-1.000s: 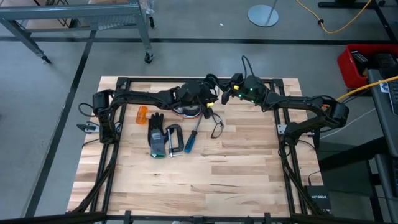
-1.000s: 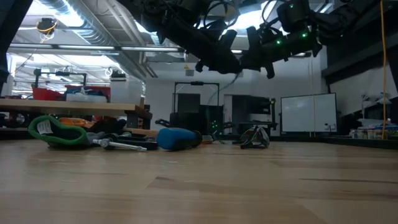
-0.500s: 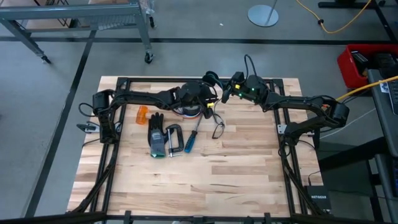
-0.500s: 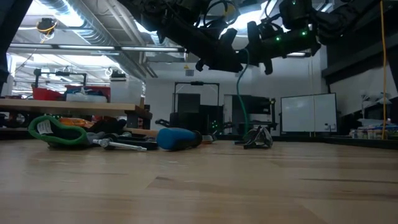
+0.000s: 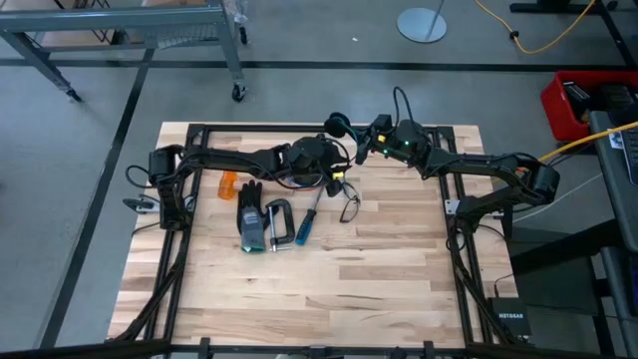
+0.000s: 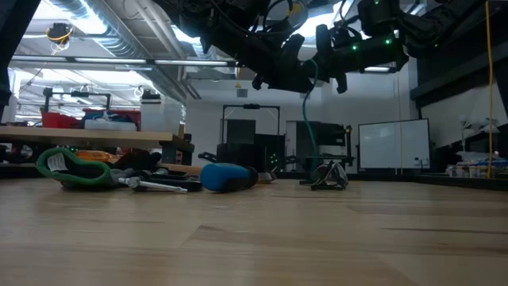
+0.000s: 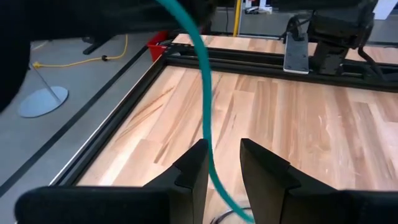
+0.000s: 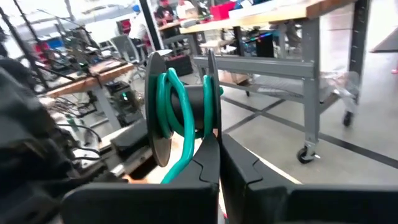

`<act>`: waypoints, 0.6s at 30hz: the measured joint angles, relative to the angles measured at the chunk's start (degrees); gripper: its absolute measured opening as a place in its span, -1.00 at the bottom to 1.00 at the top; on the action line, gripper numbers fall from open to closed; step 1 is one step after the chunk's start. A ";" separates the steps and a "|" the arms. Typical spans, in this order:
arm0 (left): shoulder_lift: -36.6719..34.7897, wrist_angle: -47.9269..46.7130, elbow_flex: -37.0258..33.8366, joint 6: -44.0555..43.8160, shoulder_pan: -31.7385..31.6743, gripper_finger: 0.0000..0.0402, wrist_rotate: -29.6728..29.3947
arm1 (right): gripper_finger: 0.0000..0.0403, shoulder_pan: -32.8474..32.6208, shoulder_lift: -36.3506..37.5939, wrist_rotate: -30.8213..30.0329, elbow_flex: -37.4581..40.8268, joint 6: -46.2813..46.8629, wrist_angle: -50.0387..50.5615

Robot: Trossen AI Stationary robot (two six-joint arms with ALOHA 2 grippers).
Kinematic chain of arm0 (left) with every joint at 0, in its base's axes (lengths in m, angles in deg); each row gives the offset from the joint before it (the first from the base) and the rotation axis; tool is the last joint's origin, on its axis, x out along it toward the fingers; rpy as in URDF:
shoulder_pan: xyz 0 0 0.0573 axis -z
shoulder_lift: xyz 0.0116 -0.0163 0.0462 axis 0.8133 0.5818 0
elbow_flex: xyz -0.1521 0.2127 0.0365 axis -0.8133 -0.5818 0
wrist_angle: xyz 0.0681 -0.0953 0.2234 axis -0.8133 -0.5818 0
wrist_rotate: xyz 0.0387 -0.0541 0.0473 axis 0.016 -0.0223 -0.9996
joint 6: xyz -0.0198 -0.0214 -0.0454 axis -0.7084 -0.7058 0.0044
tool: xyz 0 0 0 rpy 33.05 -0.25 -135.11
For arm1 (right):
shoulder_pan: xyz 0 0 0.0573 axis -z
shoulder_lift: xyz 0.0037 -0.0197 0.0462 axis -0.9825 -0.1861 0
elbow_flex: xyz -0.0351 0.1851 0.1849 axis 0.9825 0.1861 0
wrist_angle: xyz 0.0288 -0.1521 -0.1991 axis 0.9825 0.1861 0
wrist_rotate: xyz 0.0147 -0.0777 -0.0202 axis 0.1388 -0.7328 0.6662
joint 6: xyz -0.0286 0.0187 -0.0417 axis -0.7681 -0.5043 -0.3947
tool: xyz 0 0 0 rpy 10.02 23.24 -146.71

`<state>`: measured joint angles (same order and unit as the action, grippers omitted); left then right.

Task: Coil cords
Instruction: Coil the wire in the cable spool

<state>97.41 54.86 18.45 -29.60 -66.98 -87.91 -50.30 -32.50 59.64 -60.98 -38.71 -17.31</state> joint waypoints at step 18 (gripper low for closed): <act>0.02 -3.15 -0.02 -0.06 -0.05 -0.71 -0.04 | -1.00 0.00 0.00 4.65 0.02 1.63 -4.41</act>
<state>97.44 51.71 18.44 -29.66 -67.02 -87.95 -50.30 -32.50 64.29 -60.95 -37.08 -21.72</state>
